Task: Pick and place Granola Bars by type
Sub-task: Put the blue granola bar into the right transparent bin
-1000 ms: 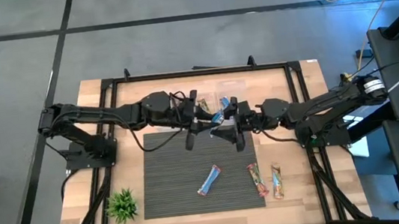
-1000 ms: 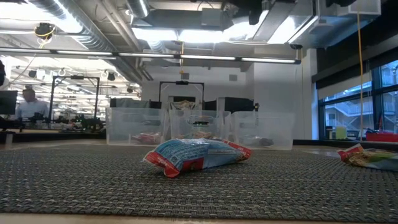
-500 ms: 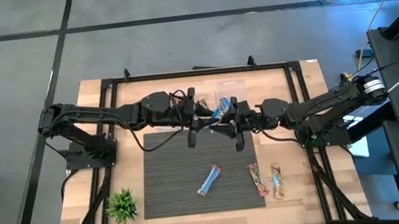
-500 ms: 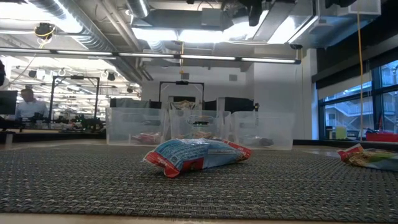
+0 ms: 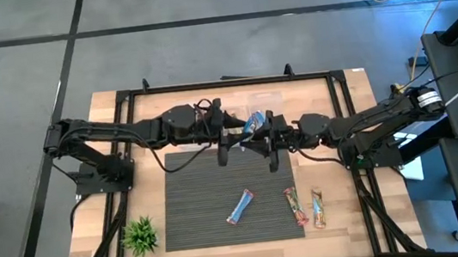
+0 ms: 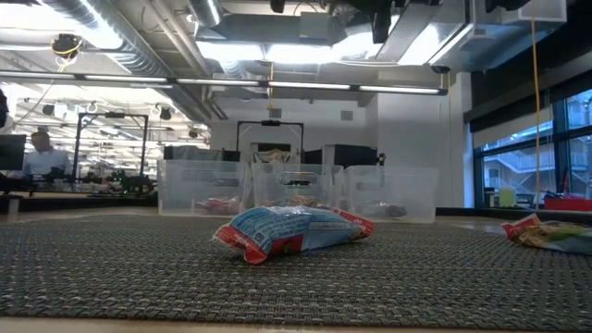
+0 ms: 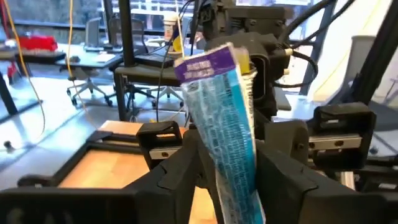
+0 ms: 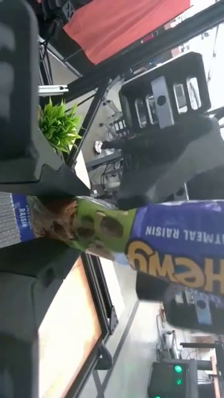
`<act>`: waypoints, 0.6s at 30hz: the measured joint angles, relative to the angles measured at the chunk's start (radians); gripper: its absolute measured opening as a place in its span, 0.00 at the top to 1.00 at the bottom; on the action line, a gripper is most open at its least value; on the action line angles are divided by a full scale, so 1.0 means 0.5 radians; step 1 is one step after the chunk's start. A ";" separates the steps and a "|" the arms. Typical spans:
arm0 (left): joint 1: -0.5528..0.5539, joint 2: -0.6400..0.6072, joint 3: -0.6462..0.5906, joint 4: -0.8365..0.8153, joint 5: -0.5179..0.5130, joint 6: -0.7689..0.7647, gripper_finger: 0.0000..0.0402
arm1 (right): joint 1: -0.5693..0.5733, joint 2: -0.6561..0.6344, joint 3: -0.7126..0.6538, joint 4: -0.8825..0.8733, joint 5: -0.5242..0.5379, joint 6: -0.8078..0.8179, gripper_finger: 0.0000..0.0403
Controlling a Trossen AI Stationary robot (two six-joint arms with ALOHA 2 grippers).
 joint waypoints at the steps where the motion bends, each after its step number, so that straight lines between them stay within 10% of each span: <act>1: 0.000 -0.008 0.000 -0.015 -0.001 -0.023 0.63 | -0.007 -0.007 0.000 -0.009 0.000 0.018 0.75; 18: 0.023 -0.267 -0.001 -1.001 -0.092 -0.170 0.58 | -0.337 -0.150 0.002 -1.244 0.358 0.839 0.75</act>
